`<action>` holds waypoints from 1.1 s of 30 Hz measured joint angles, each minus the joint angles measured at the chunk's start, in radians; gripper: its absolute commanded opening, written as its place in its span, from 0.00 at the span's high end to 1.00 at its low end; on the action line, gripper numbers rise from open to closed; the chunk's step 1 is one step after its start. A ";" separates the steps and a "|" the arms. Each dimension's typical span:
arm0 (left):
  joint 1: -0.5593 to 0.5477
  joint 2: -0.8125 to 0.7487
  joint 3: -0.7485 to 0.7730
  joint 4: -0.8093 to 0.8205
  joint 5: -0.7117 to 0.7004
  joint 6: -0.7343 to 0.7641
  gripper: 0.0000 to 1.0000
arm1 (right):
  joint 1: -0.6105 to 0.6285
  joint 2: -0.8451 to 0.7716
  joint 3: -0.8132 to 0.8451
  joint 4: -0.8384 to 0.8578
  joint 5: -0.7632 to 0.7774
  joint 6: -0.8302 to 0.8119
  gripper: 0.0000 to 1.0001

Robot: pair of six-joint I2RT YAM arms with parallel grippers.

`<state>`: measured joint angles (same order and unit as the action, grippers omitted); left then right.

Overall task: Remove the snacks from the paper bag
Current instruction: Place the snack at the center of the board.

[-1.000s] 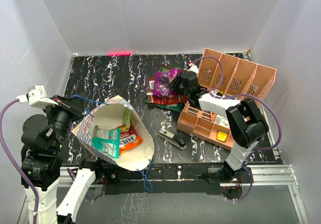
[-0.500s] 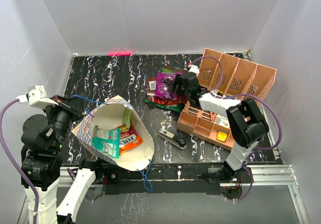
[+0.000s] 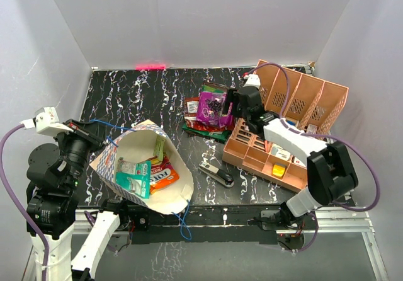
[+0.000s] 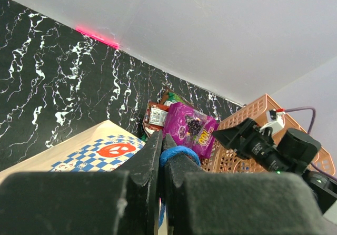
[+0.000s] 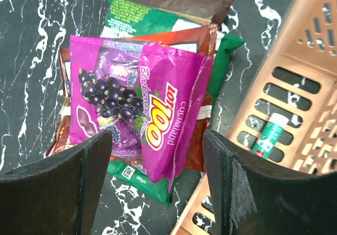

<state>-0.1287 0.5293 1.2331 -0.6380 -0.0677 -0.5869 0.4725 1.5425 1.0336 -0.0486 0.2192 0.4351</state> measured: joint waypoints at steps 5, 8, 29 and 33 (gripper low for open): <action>0.000 -0.005 0.000 0.001 0.005 0.009 1.00 | -0.003 -0.092 -0.031 -0.020 -0.013 -0.043 0.27; 0.000 -0.026 -0.007 0.008 0.024 0.027 1.00 | 0.003 -0.120 -0.035 -0.027 -0.071 -0.075 0.28; 0.000 -0.078 -0.048 -0.056 0.279 0.000 1.00 | 0.479 -0.475 -0.069 0.028 -0.511 -0.377 0.32; 0.000 -0.074 -0.056 -0.060 0.286 -0.036 1.00 | 0.625 -0.466 -0.082 0.102 -0.495 -0.362 0.36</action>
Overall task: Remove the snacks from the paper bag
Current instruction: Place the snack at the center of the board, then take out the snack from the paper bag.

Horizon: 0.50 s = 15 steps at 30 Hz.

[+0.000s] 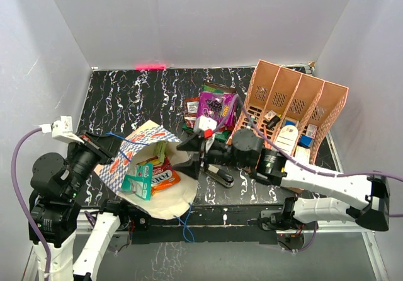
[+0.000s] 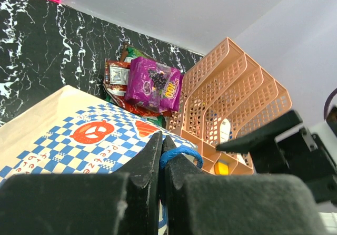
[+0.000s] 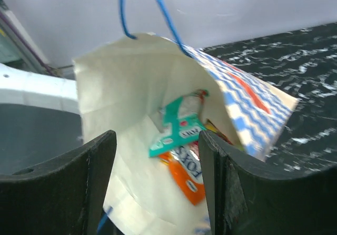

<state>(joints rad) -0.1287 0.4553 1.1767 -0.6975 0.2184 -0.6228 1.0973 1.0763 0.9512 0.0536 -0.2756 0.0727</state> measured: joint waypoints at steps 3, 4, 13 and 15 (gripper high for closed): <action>0.000 -0.020 -0.029 0.010 -0.014 -0.024 1.00 | 0.115 0.052 -0.023 0.114 0.094 0.065 0.40; 0.000 -0.031 -0.042 0.011 -0.023 -0.029 1.00 | 0.143 0.070 -0.034 0.144 0.130 0.093 0.41; 0.000 -0.043 -0.060 0.054 -0.041 -0.034 1.00 | 0.306 0.312 -0.127 0.364 0.512 0.348 0.48; 0.000 -0.034 -0.060 0.060 -0.038 -0.028 1.00 | 0.330 0.373 -0.129 0.382 0.620 0.387 0.50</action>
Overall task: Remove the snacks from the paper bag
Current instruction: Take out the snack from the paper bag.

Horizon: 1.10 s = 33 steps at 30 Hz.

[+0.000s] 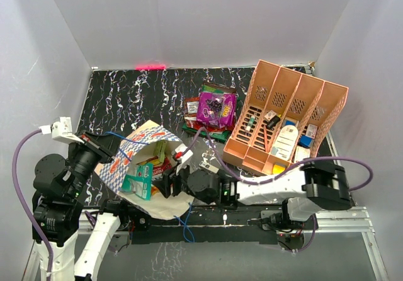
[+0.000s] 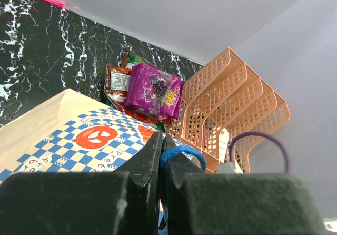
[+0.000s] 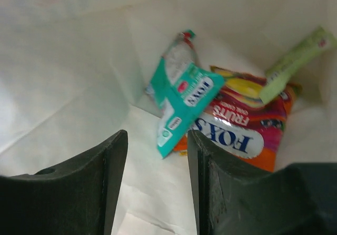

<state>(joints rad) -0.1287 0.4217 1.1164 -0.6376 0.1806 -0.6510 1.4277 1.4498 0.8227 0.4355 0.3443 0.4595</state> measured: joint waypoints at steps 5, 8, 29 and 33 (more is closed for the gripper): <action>0.000 -0.001 0.000 0.005 0.011 0.011 1.00 | 0.039 0.143 0.018 0.009 0.188 0.075 0.50; 0.000 -0.014 -0.007 0.011 0.013 0.014 1.00 | 0.048 0.208 0.055 0.002 0.251 0.104 0.47; 0.000 -0.037 -0.008 -0.021 0.041 0.075 1.00 | 0.051 0.512 0.377 -0.254 0.477 0.526 0.41; 0.000 -0.038 -0.006 -0.024 0.042 0.076 1.00 | 0.049 0.563 0.433 -0.260 0.492 0.550 0.42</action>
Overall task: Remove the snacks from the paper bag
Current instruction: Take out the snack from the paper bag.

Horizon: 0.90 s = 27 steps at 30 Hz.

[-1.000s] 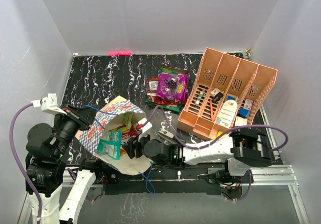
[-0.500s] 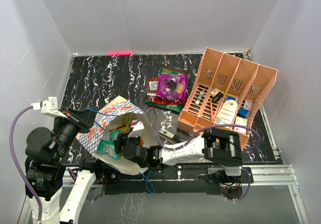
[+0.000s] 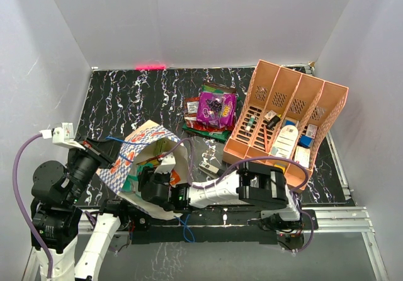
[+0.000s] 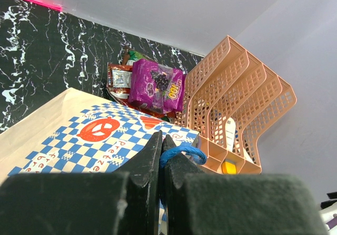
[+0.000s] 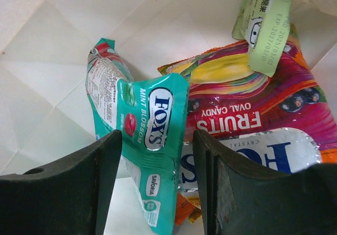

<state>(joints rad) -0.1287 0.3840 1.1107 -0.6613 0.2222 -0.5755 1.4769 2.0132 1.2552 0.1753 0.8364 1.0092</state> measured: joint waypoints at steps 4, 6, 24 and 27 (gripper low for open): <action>0.000 -0.002 0.002 -0.003 0.000 0.001 1.00 | -0.006 0.037 0.046 -0.015 0.011 0.003 0.56; 0.000 -0.002 0.004 -0.006 0.000 0.002 1.00 | -0.011 0.049 0.062 -0.016 0.014 0.003 0.66; 0.000 -0.007 0.012 -0.055 -0.084 0.006 1.00 | -0.031 -0.180 -0.083 0.100 -0.051 -0.224 0.93; 0.000 0.003 0.021 -0.064 -0.106 0.006 1.00 | -0.032 -0.243 -0.122 0.129 -0.080 -0.271 0.93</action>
<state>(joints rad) -0.1287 0.3866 1.1313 -0.7254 0.1165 -0.5694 1.4452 1.7706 1.1328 0.3046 0.7559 0.7380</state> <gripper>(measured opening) 0.009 0.110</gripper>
